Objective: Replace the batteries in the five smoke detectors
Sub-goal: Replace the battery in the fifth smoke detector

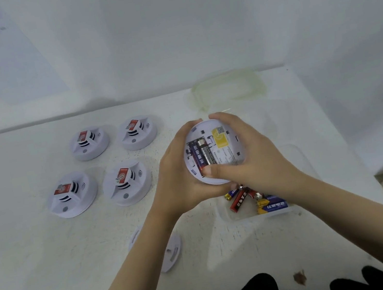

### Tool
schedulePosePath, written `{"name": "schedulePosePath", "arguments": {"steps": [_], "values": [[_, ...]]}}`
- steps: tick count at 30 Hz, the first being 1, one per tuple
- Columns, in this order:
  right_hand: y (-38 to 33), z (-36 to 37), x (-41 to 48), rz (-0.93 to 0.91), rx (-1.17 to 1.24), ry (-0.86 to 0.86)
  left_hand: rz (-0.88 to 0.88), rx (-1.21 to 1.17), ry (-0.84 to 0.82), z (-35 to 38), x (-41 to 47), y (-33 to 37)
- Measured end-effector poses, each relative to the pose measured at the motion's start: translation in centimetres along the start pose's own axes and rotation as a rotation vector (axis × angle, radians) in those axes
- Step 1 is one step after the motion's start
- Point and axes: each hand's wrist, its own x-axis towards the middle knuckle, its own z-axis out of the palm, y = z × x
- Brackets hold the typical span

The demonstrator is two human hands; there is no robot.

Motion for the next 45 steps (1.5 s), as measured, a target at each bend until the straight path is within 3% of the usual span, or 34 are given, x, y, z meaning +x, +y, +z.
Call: {"name": "schedulePosePath", "arguments": {"steps": [3, 5, 8, 12, 15, 19, 22, 29, 32, 34, 40, 45], "values": [[-1.1, 0.6, -0.4, 0.015, -0.052, -0.175, 0.019, 0.017, 0.052, -1.5, -2.0, 0.6], [-2.2, 1.1, -0.9, 0.087, 0.047, -0.269, 0.003, 0.031, 0.091, -2.4, -3.6, 1.1], [-3.2, 2.5, -2.2, 0.167, 0.175, -0.252, -0.06, 0.039, 0.157, -4.0, -6.2, 0.8], [-3.0, 5.9, -4.0, 0.063, 0.111, -0.189, -0.136, 0.043, 0.219, -7.4, -9.6, -0.3], [-2.2, 8.6, -5.2, -0.002, -0.089, -0.223, -0.183, 0.095, 0.274, -10.4, -12.2, -1.3], [-1.1, 12.0, -6.4, -0.03, -0.618, -0.351, -0.253, 0.207, 0.355, -13.6, -14.6, -3.1], [-1.1, 13.6, -6.8, -0.002, -0.836, -0.327, -0.269, 0.271, 0.339, -14.9, -15.9, -3.7], [-0.7, 14.7, -7.3, -0.085, -0.713, -0.146, -0.269, 0.29, 0.253, -16.6, -17.4, -5.1], [-1.5, 14.5, -7.2, 0.042, -0.438, -0.096, -0.269, 0.285, 0.214, -16.6, -17.5, -5.4], [-2.1, 14.3, -7.1, 0.014, -0.268, -0.07, -0.244, 0.283, 0.185, -16.5, -17.3, -5.4], [-4.0, 14.5, -6.4, -0.297, -0.264, -0.244, -0.106, 0.264, 0.088, -15.8, -16.5, -4.2], [-5.0, 15.0, -5.5, -0.379, -0.362, -0.331, -0.02, 0.255, 0.015, -15.5, -16.1, -3.2]]}}
